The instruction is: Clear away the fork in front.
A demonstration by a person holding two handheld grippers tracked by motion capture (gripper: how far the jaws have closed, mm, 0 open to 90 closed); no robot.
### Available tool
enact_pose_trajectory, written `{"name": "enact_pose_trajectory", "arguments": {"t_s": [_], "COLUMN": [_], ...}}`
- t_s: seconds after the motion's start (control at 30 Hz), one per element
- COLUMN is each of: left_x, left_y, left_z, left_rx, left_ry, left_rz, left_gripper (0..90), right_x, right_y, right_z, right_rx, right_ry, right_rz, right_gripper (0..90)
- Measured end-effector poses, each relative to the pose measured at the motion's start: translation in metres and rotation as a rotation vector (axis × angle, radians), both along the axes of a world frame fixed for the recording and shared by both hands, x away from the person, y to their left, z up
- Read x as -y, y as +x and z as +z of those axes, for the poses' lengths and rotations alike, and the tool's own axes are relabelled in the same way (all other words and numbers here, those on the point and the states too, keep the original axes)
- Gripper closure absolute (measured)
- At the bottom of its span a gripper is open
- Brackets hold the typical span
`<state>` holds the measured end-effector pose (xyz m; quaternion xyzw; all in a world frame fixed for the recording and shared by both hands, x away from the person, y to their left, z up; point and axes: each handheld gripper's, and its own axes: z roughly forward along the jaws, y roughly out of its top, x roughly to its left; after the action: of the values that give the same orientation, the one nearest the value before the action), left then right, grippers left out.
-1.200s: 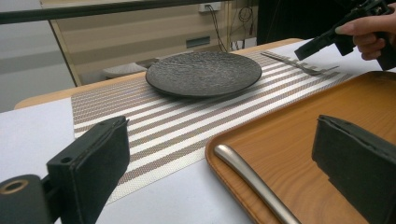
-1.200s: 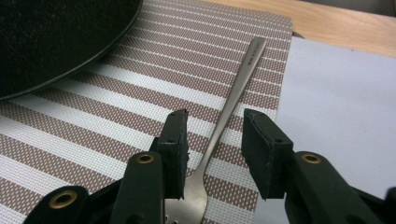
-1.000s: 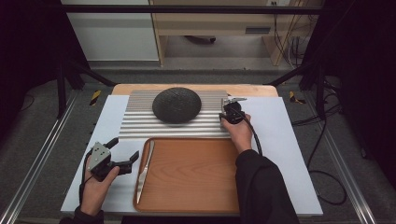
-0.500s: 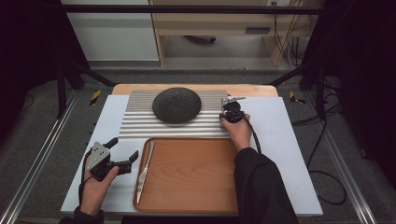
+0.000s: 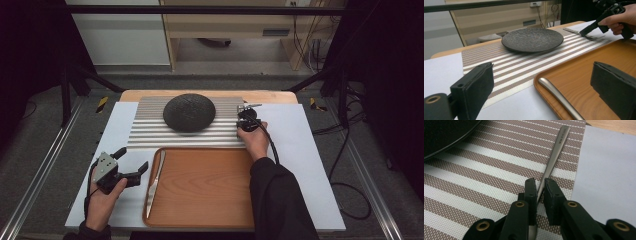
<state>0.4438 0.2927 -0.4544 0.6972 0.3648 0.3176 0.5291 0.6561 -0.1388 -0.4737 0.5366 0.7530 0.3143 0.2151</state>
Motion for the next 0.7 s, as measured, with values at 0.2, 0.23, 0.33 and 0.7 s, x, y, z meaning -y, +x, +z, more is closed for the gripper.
{"name": "enact_pose_trajectory", "arguments": {"t_s": [0.2, 0.23, 0.33, 0.7], "left_x": [0.0, 0.0, 0.0, 0.0], "left_y": [0.0, 0.0, 0.0, 0.0], "left_z": [0.0, 0.0, 0.0, 0.0], "left_rx": [0.0, 0.0, -0.001, -0.003], "left_ry": [0.003, 0.003, 0.004, 0.004], "left_rz": [-0.001, 0.0, -0.001, -0.004], "left_gripper": [5.0, 5.0, 5.0, 5.0], "right_x": [0.004, 0.005, 0.008, 0.014], "right_y": [-0.002, -0.002, -0.005, -0.008], "right_z": [0.002, 0.002, 0.003, 0.002], "right_rx": [-0.021, -0.024, -0.031, -0.033], "right_ry": [0.001, 0.001, -0.001, 0.025], "right_rz": [0.001, 0.0, 0.003, 0.012], "right_gripper": [83.4, 83.8, 84.6, 84.7]}}
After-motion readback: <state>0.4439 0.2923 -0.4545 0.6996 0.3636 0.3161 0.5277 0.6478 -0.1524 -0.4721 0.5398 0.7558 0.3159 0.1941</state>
